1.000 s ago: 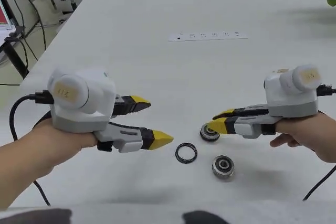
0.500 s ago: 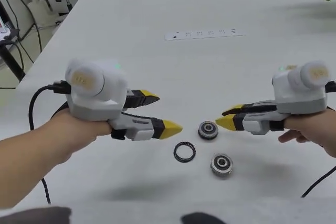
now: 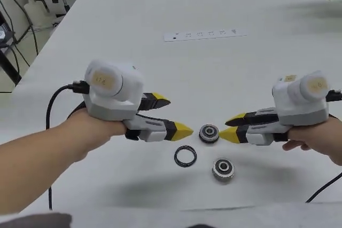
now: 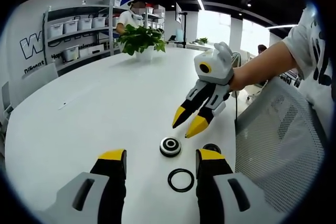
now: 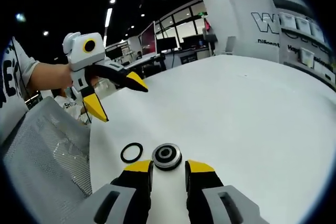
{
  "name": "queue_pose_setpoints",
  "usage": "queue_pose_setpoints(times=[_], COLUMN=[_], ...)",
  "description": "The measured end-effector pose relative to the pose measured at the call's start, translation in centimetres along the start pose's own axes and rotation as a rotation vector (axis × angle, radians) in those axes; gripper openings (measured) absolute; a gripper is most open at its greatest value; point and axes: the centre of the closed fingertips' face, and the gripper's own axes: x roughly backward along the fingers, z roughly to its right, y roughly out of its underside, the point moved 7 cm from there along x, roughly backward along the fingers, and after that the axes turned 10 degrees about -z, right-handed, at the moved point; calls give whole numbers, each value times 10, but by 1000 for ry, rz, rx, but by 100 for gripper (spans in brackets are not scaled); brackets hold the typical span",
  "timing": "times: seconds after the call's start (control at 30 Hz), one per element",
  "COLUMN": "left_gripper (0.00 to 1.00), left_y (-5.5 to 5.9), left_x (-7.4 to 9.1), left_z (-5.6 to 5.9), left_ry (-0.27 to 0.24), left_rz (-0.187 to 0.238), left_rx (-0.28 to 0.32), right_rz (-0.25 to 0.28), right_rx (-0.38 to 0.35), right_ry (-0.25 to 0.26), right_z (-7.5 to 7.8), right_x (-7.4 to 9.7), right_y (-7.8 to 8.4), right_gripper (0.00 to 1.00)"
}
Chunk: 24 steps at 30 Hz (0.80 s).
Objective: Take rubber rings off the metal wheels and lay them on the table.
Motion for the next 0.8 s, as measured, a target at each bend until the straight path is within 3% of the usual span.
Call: queue_pose_setpoints(times=[0.4,0.8], left_gripper=[47,41], left_y=[3,-2], left_x=[-22,-47], left_z=[2,8], left_ry=[39,83], left_rz=[-25,-29], left_rx=[6,14], right_rz=[-39,-31], right_rx=[33,30], right_ry=[-12,3], right_z=[-2,4], right_x=[-12,-19], right_y=[11,14], right_gripper=[22,21])
